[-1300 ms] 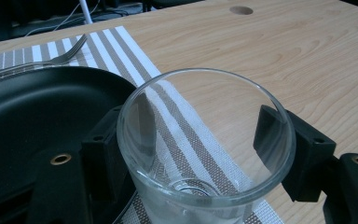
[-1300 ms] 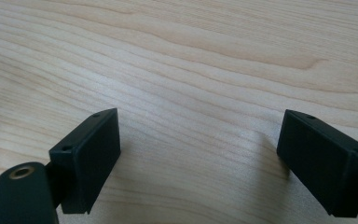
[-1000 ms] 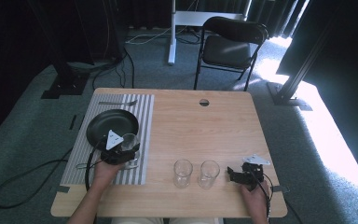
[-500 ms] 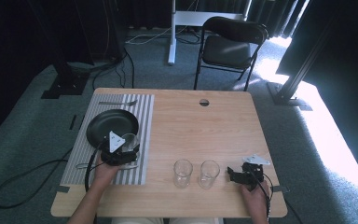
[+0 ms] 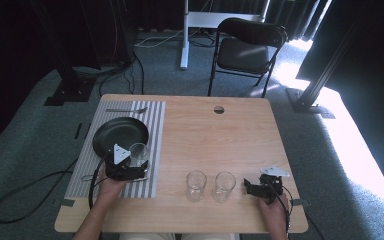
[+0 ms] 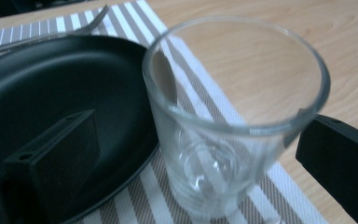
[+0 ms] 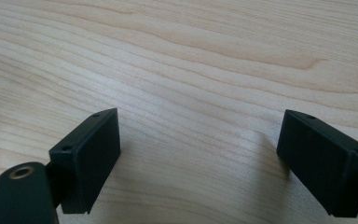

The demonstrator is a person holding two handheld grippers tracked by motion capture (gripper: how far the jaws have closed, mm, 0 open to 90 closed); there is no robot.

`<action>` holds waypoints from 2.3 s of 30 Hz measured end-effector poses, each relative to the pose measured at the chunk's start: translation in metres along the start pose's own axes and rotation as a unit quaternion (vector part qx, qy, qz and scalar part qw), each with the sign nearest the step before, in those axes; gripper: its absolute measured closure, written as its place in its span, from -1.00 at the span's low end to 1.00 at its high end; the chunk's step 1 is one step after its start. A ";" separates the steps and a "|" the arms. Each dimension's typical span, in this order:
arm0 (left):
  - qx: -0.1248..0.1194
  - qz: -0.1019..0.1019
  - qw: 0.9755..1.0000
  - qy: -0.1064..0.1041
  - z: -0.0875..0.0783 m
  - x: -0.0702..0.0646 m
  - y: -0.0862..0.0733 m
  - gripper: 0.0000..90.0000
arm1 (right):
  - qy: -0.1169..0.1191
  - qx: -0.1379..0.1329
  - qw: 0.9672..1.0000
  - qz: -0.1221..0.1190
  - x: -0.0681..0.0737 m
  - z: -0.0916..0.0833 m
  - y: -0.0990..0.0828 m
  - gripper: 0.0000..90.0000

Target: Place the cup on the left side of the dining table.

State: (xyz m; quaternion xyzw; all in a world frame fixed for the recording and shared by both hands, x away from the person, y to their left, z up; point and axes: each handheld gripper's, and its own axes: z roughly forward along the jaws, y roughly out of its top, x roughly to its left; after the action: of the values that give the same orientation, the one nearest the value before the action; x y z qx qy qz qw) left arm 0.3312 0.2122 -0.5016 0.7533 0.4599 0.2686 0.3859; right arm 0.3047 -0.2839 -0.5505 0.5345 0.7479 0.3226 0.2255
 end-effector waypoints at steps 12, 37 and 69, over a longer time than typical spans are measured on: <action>0.019 -0.025 0.999 0.024 -0.010 0.003 -0.020 -1.00 | 0.000 0.000 1.000 0.000 0.000 0.000 0.000 -0.72; 0.062 -0.068 0.993 0.072 -0.036 0.025 -0.059 -1.00 | 0.000 0.000 1.000 0.001 0.000 0.000 0.000 -0.72; 0.113 -0.108 0.983 0.097 -0.048 0.046 -0.089 -1.00 | 0.000 0.000 1.000 0.000 0.000 0.000 0.000 -0.72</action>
State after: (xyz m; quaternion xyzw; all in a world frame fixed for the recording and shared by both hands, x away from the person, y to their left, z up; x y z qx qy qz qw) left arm 0.2715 0.2949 -0.5464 0.7084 0.6012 0.2436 0.2780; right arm 0.3047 -0.2838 -0.5504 0.5348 0.7479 0.3224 0.2251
